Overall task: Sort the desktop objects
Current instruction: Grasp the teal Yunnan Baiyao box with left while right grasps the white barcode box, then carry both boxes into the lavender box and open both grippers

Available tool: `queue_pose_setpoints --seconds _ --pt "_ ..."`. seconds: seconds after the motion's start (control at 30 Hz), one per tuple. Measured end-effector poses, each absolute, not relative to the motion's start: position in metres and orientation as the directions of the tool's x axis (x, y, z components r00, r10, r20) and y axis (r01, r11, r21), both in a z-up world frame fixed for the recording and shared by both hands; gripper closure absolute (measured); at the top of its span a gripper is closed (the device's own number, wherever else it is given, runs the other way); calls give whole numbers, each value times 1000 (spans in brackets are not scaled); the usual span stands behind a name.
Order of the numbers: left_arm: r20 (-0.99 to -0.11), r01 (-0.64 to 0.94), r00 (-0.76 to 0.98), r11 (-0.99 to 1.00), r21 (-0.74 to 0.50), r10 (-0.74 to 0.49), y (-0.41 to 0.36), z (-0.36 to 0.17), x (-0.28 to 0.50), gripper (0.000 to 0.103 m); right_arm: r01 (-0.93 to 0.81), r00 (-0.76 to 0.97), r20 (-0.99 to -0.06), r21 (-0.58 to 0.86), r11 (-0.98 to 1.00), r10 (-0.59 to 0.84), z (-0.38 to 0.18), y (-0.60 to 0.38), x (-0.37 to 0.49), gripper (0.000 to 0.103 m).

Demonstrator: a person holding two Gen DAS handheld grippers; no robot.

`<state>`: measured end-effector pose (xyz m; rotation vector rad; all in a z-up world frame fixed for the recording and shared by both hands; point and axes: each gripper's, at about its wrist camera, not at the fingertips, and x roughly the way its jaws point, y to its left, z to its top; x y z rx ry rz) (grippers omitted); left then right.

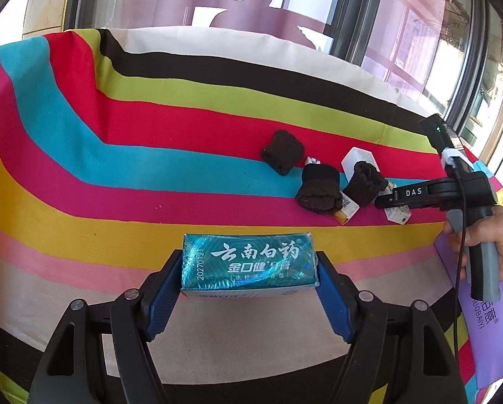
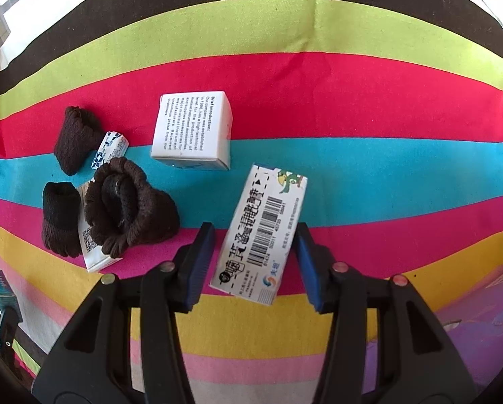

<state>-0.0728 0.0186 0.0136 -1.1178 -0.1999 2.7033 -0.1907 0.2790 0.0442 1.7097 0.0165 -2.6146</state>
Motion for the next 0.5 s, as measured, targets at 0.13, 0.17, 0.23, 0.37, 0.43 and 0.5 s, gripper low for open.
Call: queue_pose_setpoints --seconds 0.13,0.17,0.23,0.37,0.43,0.5 --pt "-671 -137 -701 -969 -207 243 19 14 -71 28 9 -403 -915 1 -1000 -5 44 281 -191 67" --pt "-670 -136 -701 -968 -210 244 20 14 -70 28 10 -400 -916 11 -1000 -14 45 284 -192 67" --pt "-664 -132 -707 -968 -212 242 20 15 -69 28 6 -397 -917 32 -999 -32 48 289 -192 67" --pt "-665 -132 -710 -971 -197 232 23 15 -68 28 -5 -394 -917 75 -997 -67 55 291 -192 67" --pt "-661 -129 -715 -972 -195 227 23 16 -67 28 -11 -413 -908 82 -997 -71 64 292 -190 67" --pt "-655 -120 -723 -974 -192 219 22 17 -67 28 -19 -441 -894 100 -995 -81 78 295 -187 67"
